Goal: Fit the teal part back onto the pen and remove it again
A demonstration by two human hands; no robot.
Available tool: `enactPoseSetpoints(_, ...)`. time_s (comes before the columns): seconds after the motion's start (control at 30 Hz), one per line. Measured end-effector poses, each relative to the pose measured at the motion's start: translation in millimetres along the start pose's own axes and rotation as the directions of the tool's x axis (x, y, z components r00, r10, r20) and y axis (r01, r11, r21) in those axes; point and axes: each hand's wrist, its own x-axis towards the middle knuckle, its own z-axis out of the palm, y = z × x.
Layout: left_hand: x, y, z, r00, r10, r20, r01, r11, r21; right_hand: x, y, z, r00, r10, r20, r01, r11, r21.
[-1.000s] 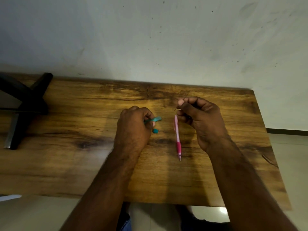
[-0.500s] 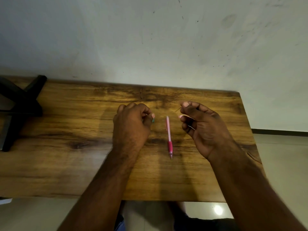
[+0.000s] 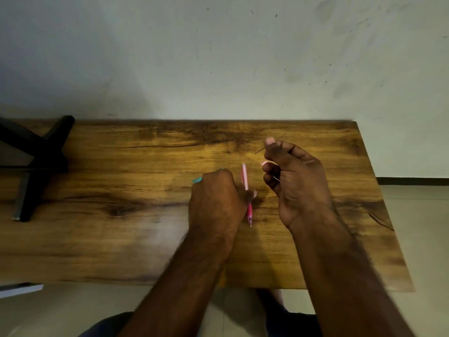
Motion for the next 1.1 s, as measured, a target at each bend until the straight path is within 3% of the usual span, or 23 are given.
enactPoseSetpoints(0.5,5,6,8,0.999,-0.023,0.032,0.026,0.996,-0.088,14,-3,-9,0.999,0.011,0.044,-0.009,0.999,-0.051)
enactPoseSetpoints(0.77,-16,-17,-32,0.952,0.202,-0.229,-0.243,0.955,-0.170,11,-6,-8,0.985,0.002,0.173,-0.018,0.996,0.092)
enactPoseSetpoints(0.93,-7,-30,-31,0.937,0.227,-0.267,-0.305,0.904,-0.301,10,-3,-1,0.965,-0.015,0.263,-0.023,0.990,0.142)
enactPoseSetpoints(1.1,9,-29,-27,0.897,0.292,-0.331,-0.395,0.867,-0.305,16,-4,-1,0.963,-0.049,0.265,0.014,0.991,0.134)
